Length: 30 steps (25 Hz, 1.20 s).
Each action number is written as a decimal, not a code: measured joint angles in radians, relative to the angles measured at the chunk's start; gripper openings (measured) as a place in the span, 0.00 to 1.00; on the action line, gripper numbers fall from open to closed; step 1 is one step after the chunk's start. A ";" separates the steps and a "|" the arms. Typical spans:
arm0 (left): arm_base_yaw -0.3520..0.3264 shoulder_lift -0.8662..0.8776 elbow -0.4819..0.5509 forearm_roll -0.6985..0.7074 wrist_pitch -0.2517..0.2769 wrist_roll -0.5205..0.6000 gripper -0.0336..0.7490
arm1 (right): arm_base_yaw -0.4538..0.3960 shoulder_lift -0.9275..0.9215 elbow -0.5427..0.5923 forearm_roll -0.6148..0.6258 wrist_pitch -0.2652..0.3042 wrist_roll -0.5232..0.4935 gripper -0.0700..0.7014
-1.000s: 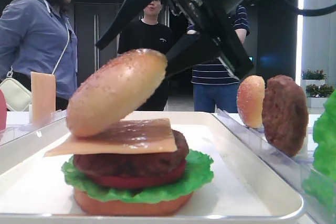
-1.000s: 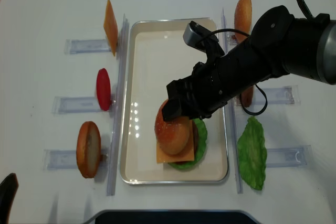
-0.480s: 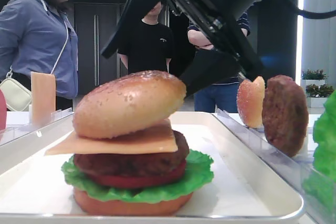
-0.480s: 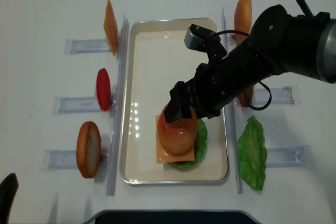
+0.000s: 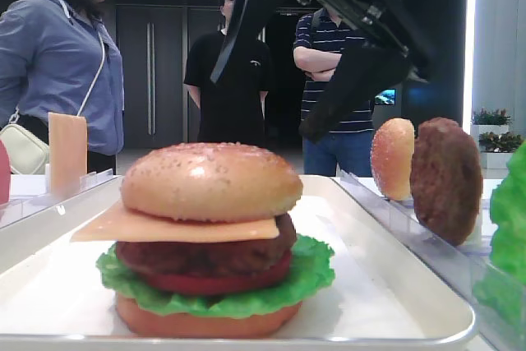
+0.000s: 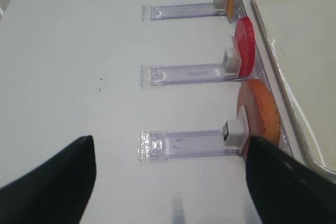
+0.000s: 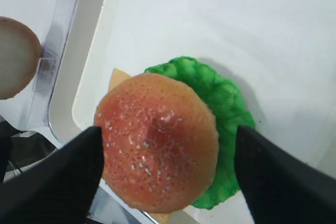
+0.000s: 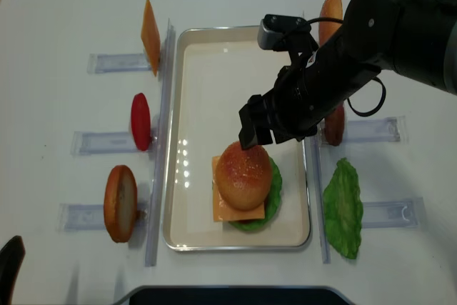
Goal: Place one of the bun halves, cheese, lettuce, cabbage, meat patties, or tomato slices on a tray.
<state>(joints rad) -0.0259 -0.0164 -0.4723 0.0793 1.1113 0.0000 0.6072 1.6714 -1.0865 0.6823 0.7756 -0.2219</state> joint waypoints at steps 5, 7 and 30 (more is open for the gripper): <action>0.000 0.000 0.000 0.000 0.000 0.000 0.93 | 0.000 -0.048 -0.049 -0.102 0.019 0.099 0.77; 0.000 0.000 0.000 0.000 0.000 0.000 0.93 | 0.000 -0.071 -0.072 -0.165 0.032 0.135 0.77; 0.000 0.000 0.000 0.000 0.000 0.000 0.93 | -0.529 -0.222 -0.154 -0.447 0.367 0.198 0.77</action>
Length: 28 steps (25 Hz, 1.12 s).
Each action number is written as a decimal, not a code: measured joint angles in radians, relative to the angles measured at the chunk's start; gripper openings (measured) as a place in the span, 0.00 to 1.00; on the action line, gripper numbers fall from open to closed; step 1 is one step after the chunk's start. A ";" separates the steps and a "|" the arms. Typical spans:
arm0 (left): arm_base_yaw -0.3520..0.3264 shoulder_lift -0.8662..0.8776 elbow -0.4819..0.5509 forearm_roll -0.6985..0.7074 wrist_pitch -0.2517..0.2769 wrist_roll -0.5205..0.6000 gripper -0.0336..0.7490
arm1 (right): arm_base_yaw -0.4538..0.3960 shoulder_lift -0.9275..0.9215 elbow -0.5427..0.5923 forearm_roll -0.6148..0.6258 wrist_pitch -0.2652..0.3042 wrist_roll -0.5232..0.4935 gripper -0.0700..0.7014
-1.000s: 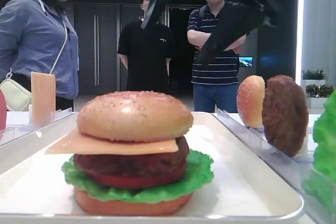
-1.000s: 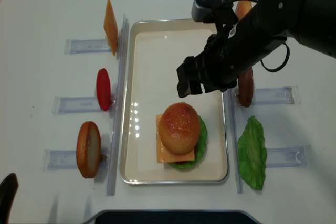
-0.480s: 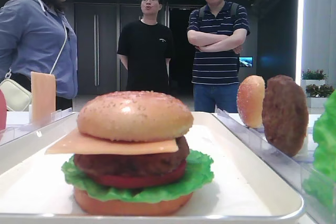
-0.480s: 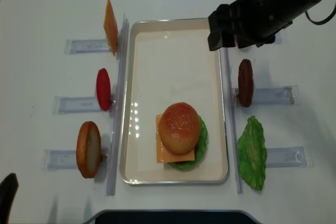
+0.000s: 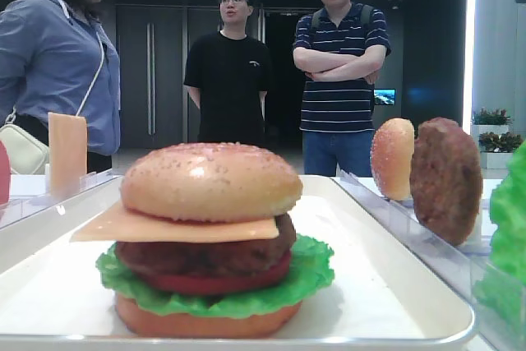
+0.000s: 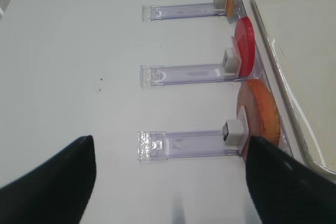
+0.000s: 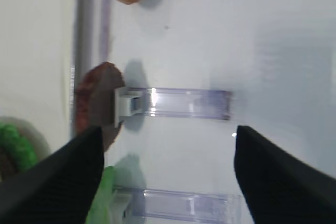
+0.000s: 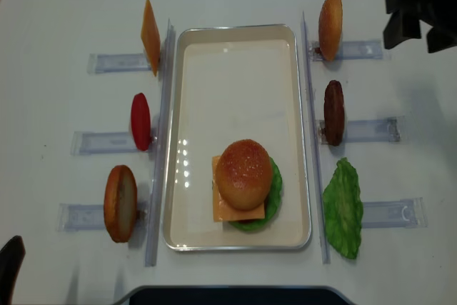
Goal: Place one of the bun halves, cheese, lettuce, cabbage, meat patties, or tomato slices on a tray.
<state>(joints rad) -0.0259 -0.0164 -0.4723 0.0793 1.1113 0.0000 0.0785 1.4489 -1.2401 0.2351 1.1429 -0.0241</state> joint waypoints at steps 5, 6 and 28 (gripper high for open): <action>0.000 0.000 0.000 0.000 0.000 0.000 0.93 | -0.100 -0.005 0.000 -0.032 0.038 -0.020 0.77; 0.000 0.000 0.000 0.000 0.000 0.000 0.93 | -0.109 -0.007 0.000 -0.045 0.044 -0.034 0.77; 0.000 0.000 0.000 0.000 0.000 0.000 0.93 | -0.117 -0.194 0.171 -0.220 0.078 -0.019 0.77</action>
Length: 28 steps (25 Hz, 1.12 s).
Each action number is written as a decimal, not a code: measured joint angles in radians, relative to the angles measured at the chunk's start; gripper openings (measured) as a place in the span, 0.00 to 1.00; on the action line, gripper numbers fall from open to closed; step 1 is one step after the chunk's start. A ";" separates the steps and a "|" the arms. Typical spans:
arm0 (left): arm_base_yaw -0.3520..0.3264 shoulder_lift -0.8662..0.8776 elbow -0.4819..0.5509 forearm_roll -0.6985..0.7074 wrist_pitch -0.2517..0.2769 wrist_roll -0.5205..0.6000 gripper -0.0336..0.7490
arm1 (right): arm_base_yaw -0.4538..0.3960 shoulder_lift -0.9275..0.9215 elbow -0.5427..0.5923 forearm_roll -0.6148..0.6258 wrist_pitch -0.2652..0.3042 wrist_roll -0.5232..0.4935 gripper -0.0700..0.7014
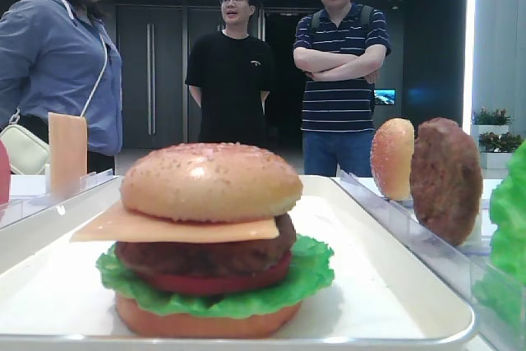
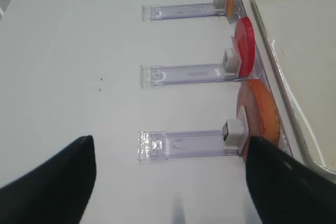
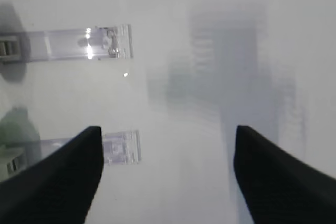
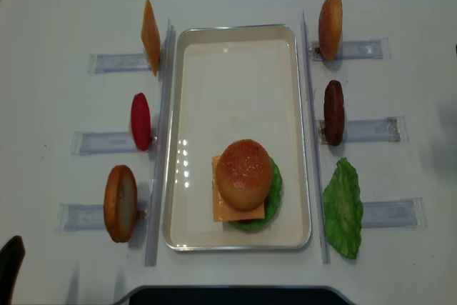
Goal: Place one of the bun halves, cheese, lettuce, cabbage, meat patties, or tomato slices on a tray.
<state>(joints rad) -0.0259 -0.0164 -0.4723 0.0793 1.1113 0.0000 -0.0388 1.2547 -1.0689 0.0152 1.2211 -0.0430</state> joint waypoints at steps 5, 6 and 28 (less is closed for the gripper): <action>0.000 0.000 0.000 0.000 0.000 0.000 0.93 | -0.001 -0.153 0.133 -0.004 0.001 0.002 0.77; 0.000 0.000 0.000 0.000 0.000 0.000 0.93 | -0.001 -0.182 0.162 -0.003 0.001 0.002 0.77; 0.000 0.000 0.000 0.000 0.000 0.000 0.93 | -0.001 -0.992 0.525 0.001 0.006 0.002 0.77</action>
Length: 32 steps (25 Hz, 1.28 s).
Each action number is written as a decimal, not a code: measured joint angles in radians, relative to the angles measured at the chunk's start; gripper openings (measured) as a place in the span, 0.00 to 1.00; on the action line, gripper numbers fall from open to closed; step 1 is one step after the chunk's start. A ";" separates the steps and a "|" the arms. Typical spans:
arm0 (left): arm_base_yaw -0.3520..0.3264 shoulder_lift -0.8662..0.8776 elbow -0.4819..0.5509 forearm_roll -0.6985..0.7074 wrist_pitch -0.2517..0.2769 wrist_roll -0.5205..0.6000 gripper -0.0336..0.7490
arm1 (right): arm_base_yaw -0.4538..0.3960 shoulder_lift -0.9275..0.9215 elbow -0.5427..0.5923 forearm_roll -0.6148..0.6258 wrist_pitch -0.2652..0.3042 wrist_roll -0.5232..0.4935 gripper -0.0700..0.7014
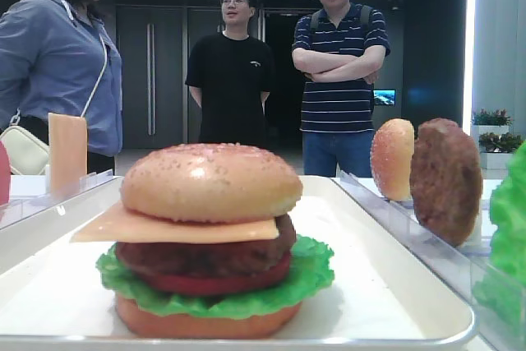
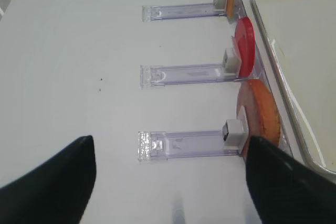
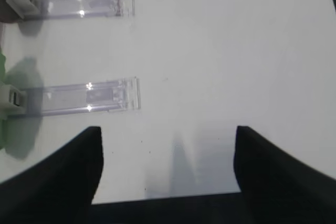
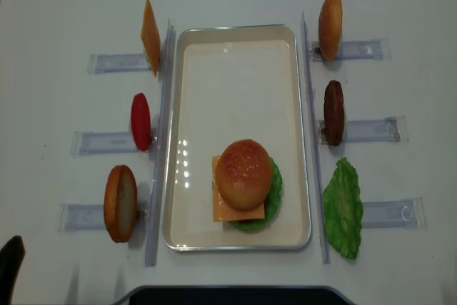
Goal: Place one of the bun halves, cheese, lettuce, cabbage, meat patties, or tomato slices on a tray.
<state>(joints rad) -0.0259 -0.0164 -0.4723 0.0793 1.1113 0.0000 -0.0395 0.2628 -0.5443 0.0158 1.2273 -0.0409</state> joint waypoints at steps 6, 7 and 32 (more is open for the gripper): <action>0.000 0.000 0.000 0.000 0.000 0.000 0.93 | 0.000 -0.184 0.016 0.006 -0.041 0.000 0.77; 0.000 0.000 0.000 0.000 0.000 0.000 0.93 | 0.000 -0.217 0.022 0.006 -0.049 0.000 0.77; 0.000 0.000 0.000 0.000 0.000 0.000 0.93 | 0.000 -0.270 0.047 0.015 -0.086 0.000 0.77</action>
<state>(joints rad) -0.0259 -0.0164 -0.4723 0.0793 1.1113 0.0000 -0.0395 -0.0074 -0.4975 0.0308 1.1415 -0.0409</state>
